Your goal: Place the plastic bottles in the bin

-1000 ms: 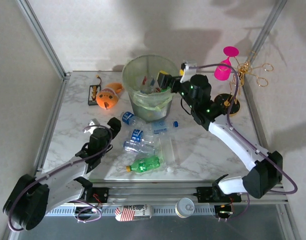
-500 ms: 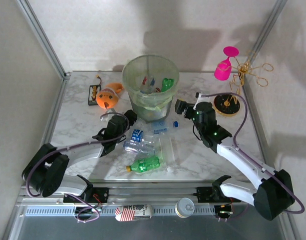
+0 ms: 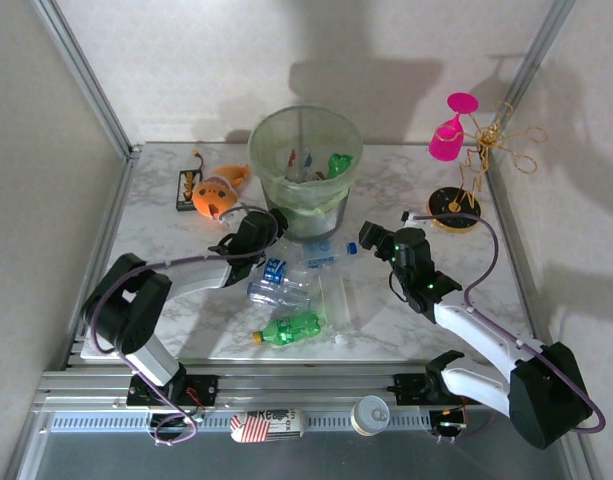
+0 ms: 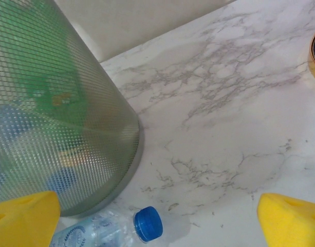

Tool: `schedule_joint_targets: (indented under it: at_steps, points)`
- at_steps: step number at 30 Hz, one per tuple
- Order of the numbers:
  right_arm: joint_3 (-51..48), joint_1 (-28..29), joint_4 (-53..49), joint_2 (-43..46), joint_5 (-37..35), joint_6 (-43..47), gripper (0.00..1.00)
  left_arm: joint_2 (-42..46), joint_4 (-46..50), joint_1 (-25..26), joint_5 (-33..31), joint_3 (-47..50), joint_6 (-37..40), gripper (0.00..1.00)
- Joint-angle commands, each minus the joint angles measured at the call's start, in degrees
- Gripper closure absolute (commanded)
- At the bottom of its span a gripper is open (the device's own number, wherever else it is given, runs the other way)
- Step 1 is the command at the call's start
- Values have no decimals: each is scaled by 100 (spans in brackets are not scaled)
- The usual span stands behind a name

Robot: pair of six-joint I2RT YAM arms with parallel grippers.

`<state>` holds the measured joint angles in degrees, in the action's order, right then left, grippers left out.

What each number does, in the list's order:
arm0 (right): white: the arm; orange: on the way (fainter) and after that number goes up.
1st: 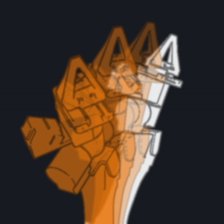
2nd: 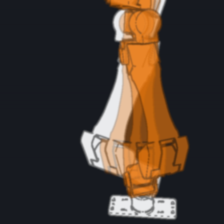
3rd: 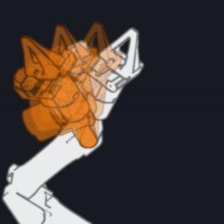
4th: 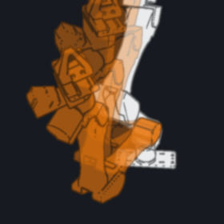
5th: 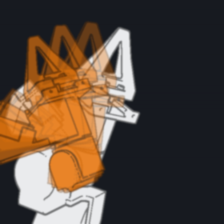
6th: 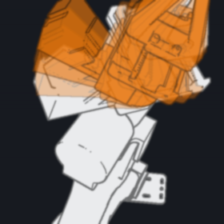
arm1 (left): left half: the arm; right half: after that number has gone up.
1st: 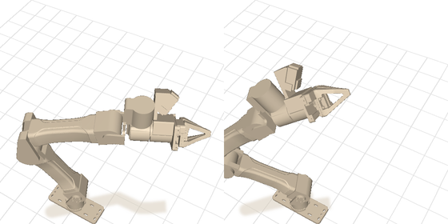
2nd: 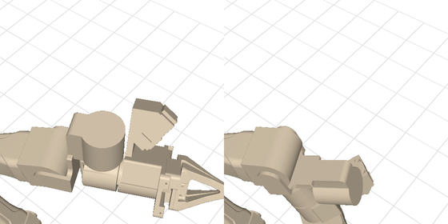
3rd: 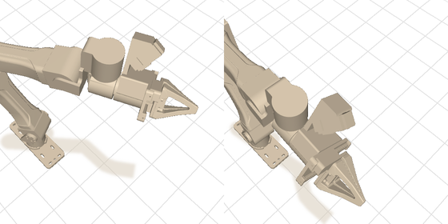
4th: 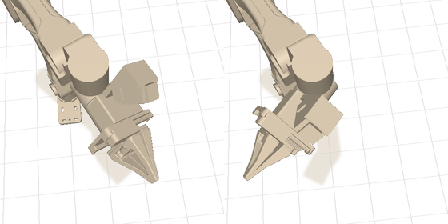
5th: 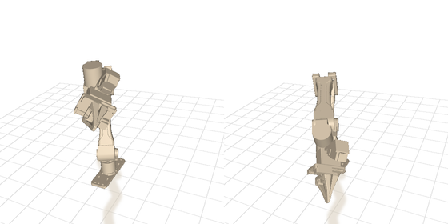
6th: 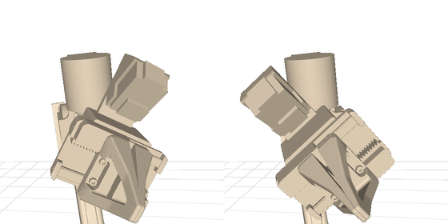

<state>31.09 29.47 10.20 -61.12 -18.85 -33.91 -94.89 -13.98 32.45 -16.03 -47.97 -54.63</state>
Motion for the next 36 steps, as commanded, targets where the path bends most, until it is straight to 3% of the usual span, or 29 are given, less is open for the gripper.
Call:
schedule_joint_targets:
  at_steps: [1,21,36]
  points:
    - [-80,-50,228,-9,-4,-83,1,-317,434,16,-128,-275,163,0]
    - [-51,-108,150,49,-35,-54,1,-1369,453,-150,104,-767,144,1]
    - [-86,-109,184,142,60,-168,1,-785,-20,-361,-112,-133,162,41]
